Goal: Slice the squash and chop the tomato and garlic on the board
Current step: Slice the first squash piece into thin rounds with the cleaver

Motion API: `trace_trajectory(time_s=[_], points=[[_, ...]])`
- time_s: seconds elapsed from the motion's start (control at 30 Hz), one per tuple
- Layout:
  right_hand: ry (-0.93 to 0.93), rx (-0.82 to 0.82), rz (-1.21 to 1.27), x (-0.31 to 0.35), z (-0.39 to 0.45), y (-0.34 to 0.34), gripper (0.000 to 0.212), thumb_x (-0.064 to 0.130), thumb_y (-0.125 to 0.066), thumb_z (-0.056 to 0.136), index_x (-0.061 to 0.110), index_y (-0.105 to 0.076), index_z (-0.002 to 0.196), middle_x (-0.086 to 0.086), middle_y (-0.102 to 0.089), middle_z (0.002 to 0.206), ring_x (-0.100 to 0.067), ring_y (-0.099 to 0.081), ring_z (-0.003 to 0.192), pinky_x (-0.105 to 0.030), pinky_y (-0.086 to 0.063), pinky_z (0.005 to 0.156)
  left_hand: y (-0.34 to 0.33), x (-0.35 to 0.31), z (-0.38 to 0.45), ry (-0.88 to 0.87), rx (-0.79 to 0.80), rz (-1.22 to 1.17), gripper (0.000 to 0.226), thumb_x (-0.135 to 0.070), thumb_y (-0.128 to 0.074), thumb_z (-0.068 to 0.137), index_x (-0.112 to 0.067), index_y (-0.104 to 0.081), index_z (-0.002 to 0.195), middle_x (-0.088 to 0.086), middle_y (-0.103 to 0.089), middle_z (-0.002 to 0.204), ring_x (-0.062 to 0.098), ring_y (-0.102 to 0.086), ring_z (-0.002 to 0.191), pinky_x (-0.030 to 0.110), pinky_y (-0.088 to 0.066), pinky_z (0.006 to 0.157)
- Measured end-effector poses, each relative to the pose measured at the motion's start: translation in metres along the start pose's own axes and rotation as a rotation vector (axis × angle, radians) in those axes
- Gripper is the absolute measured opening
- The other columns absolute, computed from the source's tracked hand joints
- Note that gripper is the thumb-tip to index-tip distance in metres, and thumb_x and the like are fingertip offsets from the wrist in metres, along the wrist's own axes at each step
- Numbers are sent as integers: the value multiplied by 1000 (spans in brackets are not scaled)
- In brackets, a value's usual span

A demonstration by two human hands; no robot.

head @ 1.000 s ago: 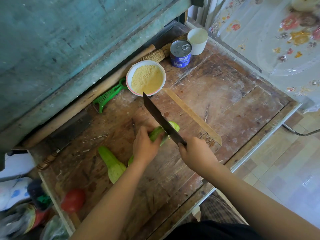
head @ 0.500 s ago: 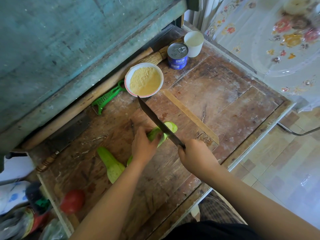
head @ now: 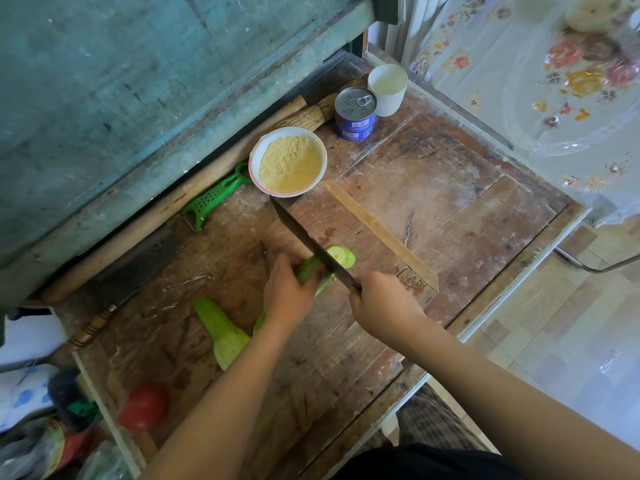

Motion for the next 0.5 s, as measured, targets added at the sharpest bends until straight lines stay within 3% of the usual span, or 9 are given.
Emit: trace_trajectory(time_s=[0.2,0.5], points=[[-40,19,0,-1,10,-6,36,21,-38,98,13,-40,63,-4,-45,61,-20,-41,49,-24,-30,44,0,2,1,-13,2,-8,39,-48,-68,80,-20,-41,89,1,-56,91,24,-55,83,33,-34,62],[-93,32,31,-5,25,-17,27,20,-41,96,10,-48,71,-5,-48,64,-25,-49,57,-27,-38,52,0,4,3,-14,8,1,39,-47,-66,82,-19,-46,99,0,-57,102,22,-57,91,31,-36,67]])
Point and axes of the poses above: each hand's wrist, its own z-axis towards the middle knuckle, its own y-axis out of the back of the hand, x = y × z, the point moved 5 cm from there along z, towards the middle knuckle
